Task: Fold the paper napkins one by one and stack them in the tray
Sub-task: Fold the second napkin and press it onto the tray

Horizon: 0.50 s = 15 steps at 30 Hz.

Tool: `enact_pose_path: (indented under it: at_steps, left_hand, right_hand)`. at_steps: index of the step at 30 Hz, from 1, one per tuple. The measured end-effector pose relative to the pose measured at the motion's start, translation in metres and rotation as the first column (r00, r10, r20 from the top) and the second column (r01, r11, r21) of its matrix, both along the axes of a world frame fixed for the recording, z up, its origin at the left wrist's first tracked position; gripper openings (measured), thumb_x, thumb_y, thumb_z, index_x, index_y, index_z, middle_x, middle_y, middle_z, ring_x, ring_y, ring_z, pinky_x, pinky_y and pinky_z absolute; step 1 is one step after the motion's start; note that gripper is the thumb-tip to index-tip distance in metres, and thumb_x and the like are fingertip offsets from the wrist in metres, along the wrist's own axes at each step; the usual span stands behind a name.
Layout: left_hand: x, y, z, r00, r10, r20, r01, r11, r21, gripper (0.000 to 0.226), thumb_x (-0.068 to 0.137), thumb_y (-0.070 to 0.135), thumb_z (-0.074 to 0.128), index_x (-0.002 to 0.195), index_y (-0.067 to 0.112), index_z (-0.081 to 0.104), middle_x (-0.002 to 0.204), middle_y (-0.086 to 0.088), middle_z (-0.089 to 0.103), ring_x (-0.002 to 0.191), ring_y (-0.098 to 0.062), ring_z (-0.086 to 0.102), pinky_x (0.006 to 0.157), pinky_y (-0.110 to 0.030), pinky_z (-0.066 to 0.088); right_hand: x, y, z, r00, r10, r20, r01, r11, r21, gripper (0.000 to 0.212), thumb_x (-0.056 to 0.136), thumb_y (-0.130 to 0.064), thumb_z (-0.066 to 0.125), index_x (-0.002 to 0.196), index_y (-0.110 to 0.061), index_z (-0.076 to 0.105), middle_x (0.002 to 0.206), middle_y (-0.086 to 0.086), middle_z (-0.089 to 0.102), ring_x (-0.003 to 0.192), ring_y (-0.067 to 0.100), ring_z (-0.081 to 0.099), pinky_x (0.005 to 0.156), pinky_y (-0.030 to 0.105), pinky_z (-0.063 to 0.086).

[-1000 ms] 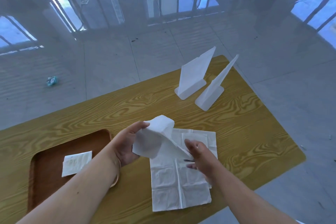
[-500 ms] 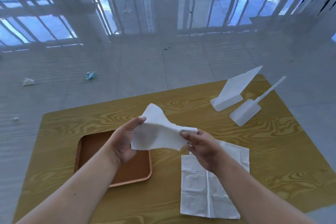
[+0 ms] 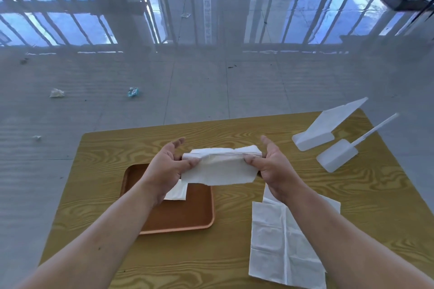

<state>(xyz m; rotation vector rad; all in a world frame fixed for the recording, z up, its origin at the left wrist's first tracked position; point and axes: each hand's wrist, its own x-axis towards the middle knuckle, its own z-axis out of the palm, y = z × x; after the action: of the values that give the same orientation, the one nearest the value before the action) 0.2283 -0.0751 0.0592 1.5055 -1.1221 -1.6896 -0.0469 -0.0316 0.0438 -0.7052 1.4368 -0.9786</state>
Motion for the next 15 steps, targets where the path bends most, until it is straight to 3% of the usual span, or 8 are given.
enact_pose_path:
  at_steps: [2,4,8,11,13,15]
  left_hand:
    - [0.005,0.001,-0.004,0.997,-0.026,0.067,0.028,0.999,-0.035,0.06,0.088,0.008,0.083,0.136,0.031,0.056,0.089,-0.005,0.079,0.092,-0.018,0.076,0.091,-0.035,0.056]
    - [0.01,0.001,-0.007,0.987,-0.057,0.148,0.067,0.996,-0.066,0.046,0.086,0.012,0.086,0.125,0.03,0.068,0.077,-0.001,0.071,0.081,-0.01,0.072,0.085,-0.03,0.053]
    - [0.015,0.0,-0.01,0.954,-0.103,0.282,0.143,0.982,-0.123,0.025,0.083,0.017,0.089,0.099,0.033,0.078,0.07,0.004,0.073,0.07,-0.009,0.067,0.079,-0.034,0.055]
    - [0.015,0.0,-0.011,0.889,-0.129,0.44,0.232,0.955,-0.187,0.026,0.081,0.026,0.088,0.092,0.046,0.075,0.075,0.013,0.077,0.069,-0.004,0.068,0.072,-0.03,0.055]
    - [0.016,0.001,-0.011,0.841,-0.127,0.525,0.281,0.933,-0.224,0.02,0.082,0.032,0.086,0.088,0.047,0.074,0.077,0.018,0.076,0.069,-0.001,0.068,0.068,-0.026,0.052]
    - [0.015,0.001,-0.01,0.811,-0.11,0.575,0.305,0.918,-0.253,0.014,0.083,0.035,0.083,0.085,0.045,0.072,0.077,0.018,0.074,0.07,-0.003,0.069,0.067,-0.026,0.052]
  right_hand:
    - [-0.001,0.0,0.0,0.993,0.06,-0.103,-0.062,0.998,-0.019,0.091,0.09,-0.018,0.077,0.162,-0.033,0.024,0.12,0.022,0.067,0.113,0.029,0.069,0.103,0.041,0.055]
    - [0.0,0.001,0.002,0.976,0.111,-0.19,-0.117,0.993,-0.025,0.079,0.091,-0.018,0.075,0.158,-0.032,0.035,0.106,0.021,0.067,0.105,0.027,0.068,0.104,0.044,0.054]
    - [0.004,0.003,0.009,0.921,0.161,-0.355,-0.183,0.983,-0.031,0.041,0.096,-0.007,0.069,0.13,-0.028,0.065,0.1,0.02,0.074,0.079,0.018,0.067,0.08,0.035,0.058]
    - [0.004,0.003,0.012,0.815,0.174,-0.553,-0.236,0.971,-0.043,0.023,0.097,-0.01,0.064,0.11,-0.027,0.071,0.087,0.0,0.072,0.056,0.001,0.056,0.055,0.016,0.045]
    - [0.004,0.003,0.013,0.748,0.17,-0.641,-0.259,0.965,-0.046,0.018,0.098,-0.012,0.061,0.101,-0.025,0.073,0.085,-0.009,0.07,0.053,0.0,0.054,0.051,0.016,0.04]
    - [0.005,0.003,0.015,0.696,0.174,-0.696,-0.283,0.958,-0.043,0.015,0.099,-0.016,0.06,0.098,-0.025,0.072,0.087,-0.01,0.068,0.063,0.001,0.054,0.059,0.019,0.04]
